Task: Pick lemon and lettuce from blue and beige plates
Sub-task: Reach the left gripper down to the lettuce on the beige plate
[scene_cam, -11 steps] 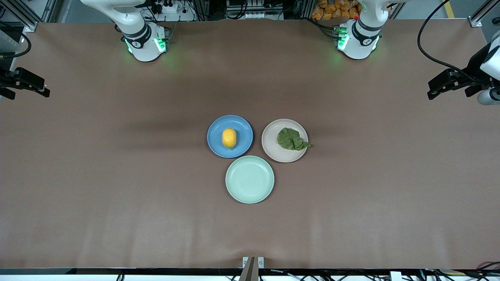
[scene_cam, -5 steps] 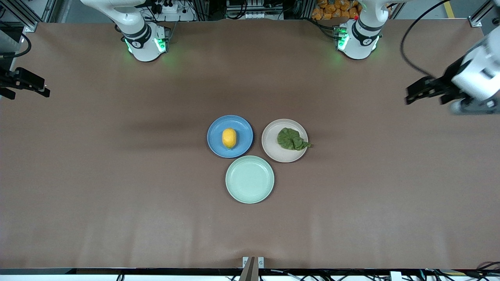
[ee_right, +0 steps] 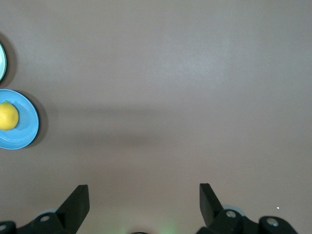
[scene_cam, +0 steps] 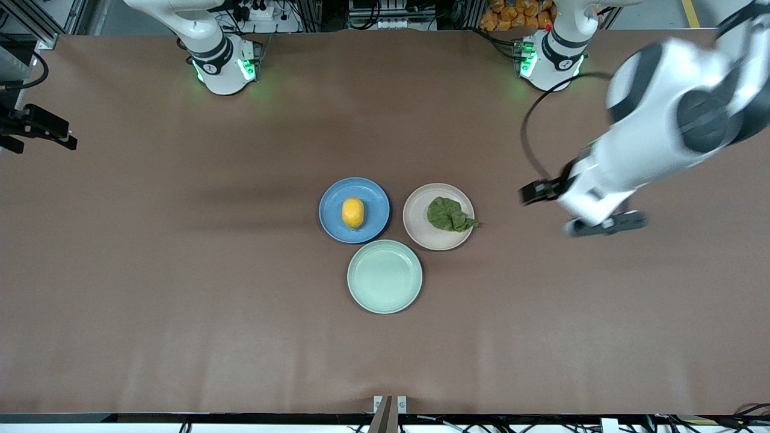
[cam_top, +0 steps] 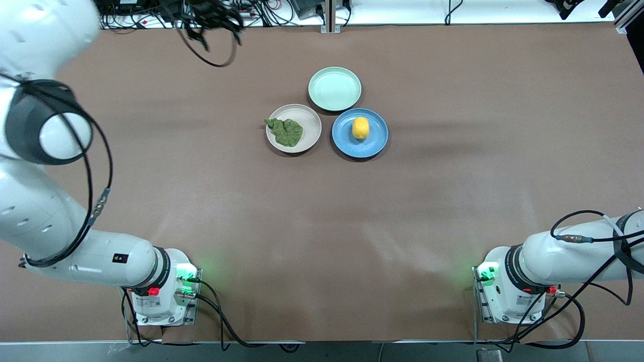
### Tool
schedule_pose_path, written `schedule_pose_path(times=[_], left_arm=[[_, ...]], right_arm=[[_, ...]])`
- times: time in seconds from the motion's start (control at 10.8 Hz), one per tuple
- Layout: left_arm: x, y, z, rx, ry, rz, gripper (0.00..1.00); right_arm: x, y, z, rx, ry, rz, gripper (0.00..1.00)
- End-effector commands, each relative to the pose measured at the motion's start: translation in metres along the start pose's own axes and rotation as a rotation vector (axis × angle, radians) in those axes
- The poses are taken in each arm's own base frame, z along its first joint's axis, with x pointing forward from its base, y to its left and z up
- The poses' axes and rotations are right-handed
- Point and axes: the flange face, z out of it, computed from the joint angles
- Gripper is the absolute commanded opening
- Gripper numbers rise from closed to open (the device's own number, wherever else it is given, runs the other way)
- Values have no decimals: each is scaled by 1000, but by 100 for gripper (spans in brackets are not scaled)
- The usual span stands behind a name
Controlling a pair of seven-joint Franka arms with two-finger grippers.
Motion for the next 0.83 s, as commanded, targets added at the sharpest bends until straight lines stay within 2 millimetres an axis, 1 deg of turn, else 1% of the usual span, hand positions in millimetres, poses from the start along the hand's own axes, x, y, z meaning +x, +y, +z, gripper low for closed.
schedule_pose_path(times=[0.0,0.09,0.28,0.37,0.46,0.55,0.65,0.74], left_arm=[[4,47,62,-6,-42,-120,100],[4,62,91,-2,-52,-172,100],[-5,91,148,18,-66,-267,100],[-12,101,171,37,-76,-291,100],[-13,104,196,60,-98,-320,100],[-14,105,214,79,-116,-351,98],[-16,106,237,108,-138,-359,98],[-20,105,253,144,-118,-338,98]], right_arm=[[-1,-2,-3,-5,-5,-4,100],[-2,-1,-4,-5,-3,-4,100],[-1,-2,-2,-5,-5,-6,100],[-1,-2,-2,-5,-5,-6,100],[-1,-3,-2,-5,-5,-6,100],[-1,-3,-2,-5,-5,-10,100],[-1,-4,-1,-3,-8,-10,100],[0,-5,1,-3,-12,-16,100]])
